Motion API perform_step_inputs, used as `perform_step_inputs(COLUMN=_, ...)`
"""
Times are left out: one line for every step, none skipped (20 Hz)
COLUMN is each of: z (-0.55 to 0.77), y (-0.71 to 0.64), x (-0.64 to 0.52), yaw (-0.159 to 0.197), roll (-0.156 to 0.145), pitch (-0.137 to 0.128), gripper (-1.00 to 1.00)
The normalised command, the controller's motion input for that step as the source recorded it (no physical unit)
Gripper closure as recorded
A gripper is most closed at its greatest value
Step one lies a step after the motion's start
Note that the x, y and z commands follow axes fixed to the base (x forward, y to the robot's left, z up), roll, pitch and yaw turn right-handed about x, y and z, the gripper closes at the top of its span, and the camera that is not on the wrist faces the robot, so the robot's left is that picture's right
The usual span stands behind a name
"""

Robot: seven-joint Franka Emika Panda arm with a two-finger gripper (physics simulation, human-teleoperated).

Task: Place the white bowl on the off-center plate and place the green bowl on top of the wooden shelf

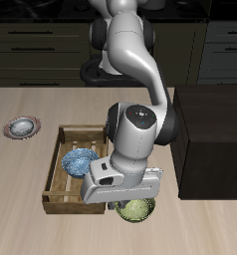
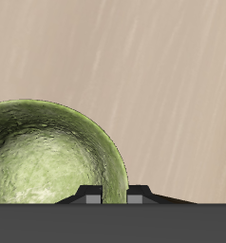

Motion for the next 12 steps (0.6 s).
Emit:
perform_step_inputs(z=-0.08, y=0.03, x=-0.22, yaw=-0.047, roll=0.048, pitch=0.021, gripper=1.00)
perform_step_inputs(z=-0.06, y=-0.06, x=-0.03, yaw=-0.008, roll=-0.009, pitch=0.003, gripper=1.00)
perform_step_inputs(z=-0.03, y=-0.02, x=-0.10, yaw=-0.041, roll=0.001, pitch=0.015, gripper=1.00)
perform_step_inputs(z=-0.11, y=-0.06, x=0.00, yaw=0.014, roll=0.026, pitch=0.018, gripper=1.00)
perform_step_inputs(z=-0.08, y=-0.04, x=-0.22, yaw=-0.025, roll=0.008, pitch=0.002, gripper=1.00)
perform_step_inputs(z=-0.09, y=-0.04, x=-0.03, yaw=0.017, roll=0.007, pitch=0.012, gripper=1.00)
perform_step_inputs(z=-0.03, y=-0.04, x=-0.07, yaw=-0.004, roll=0.007, pitch=0.005, gripper=1.00)
perform_step_inputs(z=-0.05, y=-0.11, x=0.16, yaw=0.015, roll=-0.015, pitch=0.005, gripper=1.00)
perform_step_inputs(z=0.03, y=-0.05, x=-0.02, yaw=0.004, roll=-0.022, pitch=0.000, gripper=1.00)
perform_step_inputs(z=0.01, y=-0.04, x=-0.18, yaw=-0.015, roll=-0.005, pitch=0.001, gripper=1.00)
perform_step_inputs(z=0.02, y=0.05, x=0.10, yaw=-0.009, roll=0.010, pitch=-0.005, gripper=1.00)
perform_step_inputs(z=0.32, y=0.34, x=-0.18, yaw=-0.081, roll=0.073, pitch=-0.090, gripper=1.00)
